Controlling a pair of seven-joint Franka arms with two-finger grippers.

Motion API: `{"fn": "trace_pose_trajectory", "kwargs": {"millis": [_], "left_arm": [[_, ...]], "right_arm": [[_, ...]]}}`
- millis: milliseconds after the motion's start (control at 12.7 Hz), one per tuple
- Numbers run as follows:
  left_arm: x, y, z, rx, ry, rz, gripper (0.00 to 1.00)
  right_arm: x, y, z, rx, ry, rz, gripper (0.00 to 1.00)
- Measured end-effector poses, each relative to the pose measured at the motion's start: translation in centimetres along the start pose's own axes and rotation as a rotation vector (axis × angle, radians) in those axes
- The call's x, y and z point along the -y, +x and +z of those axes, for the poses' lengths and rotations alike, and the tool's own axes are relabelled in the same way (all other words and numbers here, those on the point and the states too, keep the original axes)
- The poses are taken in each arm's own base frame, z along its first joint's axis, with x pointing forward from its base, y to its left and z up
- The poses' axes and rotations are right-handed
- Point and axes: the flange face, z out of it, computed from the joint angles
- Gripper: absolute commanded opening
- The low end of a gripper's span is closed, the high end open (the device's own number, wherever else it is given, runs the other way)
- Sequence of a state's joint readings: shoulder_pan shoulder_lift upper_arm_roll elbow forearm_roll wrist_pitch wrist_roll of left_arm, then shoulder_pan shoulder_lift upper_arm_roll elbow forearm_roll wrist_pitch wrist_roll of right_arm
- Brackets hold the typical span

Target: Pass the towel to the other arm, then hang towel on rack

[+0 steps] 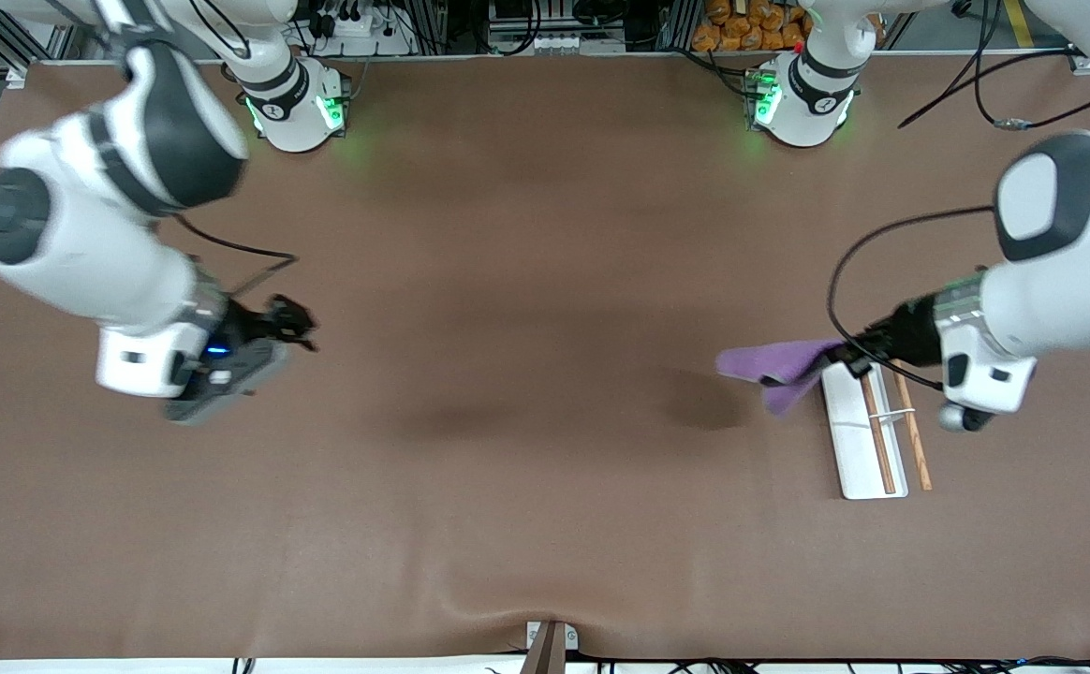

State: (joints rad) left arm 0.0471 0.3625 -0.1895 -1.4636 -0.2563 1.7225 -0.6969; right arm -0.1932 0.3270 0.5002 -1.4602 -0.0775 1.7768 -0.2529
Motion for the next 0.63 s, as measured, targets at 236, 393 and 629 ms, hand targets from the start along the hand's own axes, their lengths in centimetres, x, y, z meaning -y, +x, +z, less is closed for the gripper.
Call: {"fn": "trace_pose_trajectory", "kwargs": {"millis": [236,393,629], "left_arm": [[3.4,4.1,0.3,-0.003,-0.018,0.011,0.0],[5.5,6.3,0.4,-0.007,-0.028,0.033,0.0],[9.0,9.0,-0.2,-0.019,-0.045,0.101,0.0]], "right_arm": [[-3.8,-4.5,-4.1,0.064,-0.036,0.099,1.0],[-6.3,-7.3,-6.7,0.076,-0.075,0.172,1.0],[-7.5,-11.0,-11.3,0.068,-0.13,0.251,1.0]]}}
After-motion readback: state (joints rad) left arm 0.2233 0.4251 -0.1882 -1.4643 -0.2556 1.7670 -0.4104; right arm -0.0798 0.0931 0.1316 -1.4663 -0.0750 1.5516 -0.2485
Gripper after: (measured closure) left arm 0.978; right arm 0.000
